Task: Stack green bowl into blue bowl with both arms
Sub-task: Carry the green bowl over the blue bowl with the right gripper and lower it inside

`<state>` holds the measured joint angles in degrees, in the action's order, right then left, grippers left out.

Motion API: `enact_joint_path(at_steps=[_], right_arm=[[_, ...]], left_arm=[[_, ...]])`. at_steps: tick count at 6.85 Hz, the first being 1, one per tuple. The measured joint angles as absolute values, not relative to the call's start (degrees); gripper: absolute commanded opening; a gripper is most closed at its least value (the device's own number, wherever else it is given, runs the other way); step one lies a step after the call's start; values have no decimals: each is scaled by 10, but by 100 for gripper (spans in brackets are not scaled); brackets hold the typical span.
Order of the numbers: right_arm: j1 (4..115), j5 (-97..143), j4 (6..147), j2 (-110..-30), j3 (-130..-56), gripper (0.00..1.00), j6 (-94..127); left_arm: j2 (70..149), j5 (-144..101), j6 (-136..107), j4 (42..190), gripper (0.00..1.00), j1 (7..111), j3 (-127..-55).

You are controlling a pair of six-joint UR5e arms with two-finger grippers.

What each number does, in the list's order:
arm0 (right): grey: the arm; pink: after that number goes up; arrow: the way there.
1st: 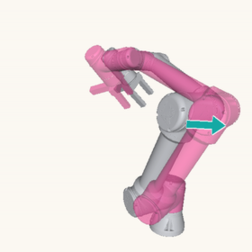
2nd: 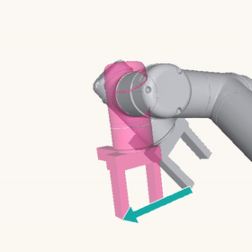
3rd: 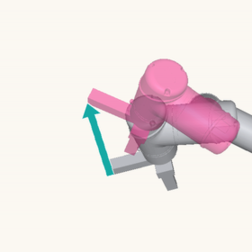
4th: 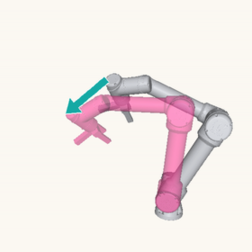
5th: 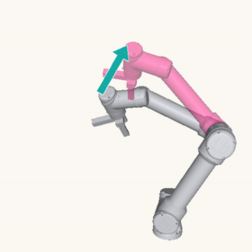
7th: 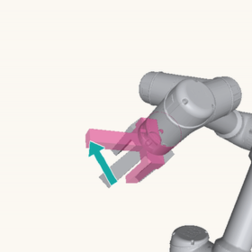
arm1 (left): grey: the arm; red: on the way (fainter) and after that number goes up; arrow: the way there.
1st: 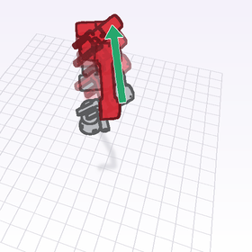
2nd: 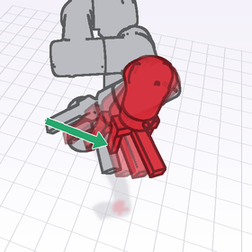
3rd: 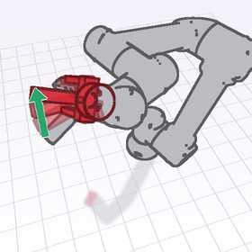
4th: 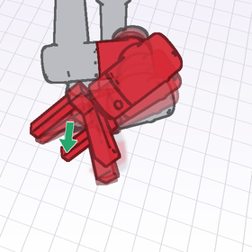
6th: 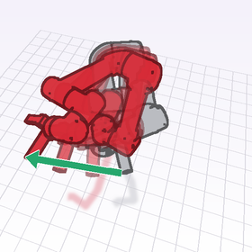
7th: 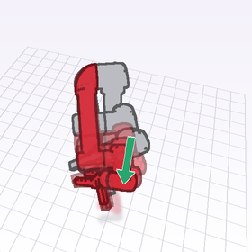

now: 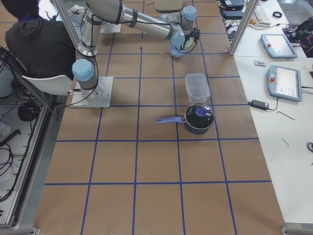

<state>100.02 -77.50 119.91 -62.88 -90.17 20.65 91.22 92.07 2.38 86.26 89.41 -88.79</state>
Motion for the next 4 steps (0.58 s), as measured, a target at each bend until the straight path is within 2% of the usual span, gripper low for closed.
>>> enact_joint_path(at_steps=[4], right_arm=[[1010, -774, 1196, -624, -908, 0, 210]], left_arm=[[911, 918, 24, 863, 100, 895, -890]])
